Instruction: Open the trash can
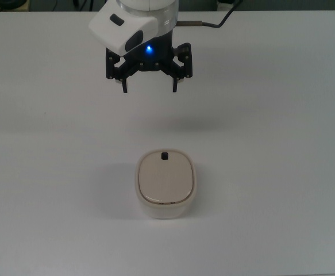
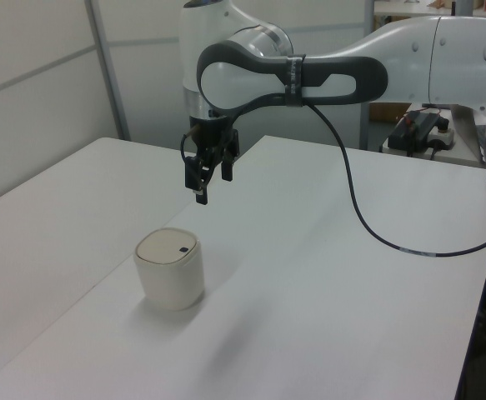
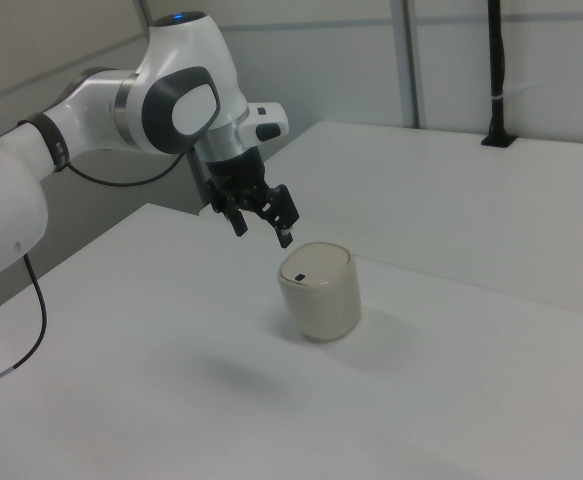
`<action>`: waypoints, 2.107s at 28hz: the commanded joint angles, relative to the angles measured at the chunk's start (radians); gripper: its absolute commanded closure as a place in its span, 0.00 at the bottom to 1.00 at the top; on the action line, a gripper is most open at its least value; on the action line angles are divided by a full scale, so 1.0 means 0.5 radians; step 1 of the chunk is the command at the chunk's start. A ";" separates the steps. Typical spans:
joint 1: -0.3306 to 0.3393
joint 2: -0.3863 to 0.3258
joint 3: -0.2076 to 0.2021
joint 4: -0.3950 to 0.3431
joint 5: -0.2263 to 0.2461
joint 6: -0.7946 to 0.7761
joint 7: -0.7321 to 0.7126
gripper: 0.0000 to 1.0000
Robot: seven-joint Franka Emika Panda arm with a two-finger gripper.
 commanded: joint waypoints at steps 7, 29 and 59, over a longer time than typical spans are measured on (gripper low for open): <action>0.016 -0.045 -0.029 -0.057 0.028 -0.012 0.061 0.00; 0.040 0.078 -0.022 -0.061 0.031 0.153 0.150 0.88; 0.151 0.372 -0.050 -0.048 -0.080 0.669 0.338 1.00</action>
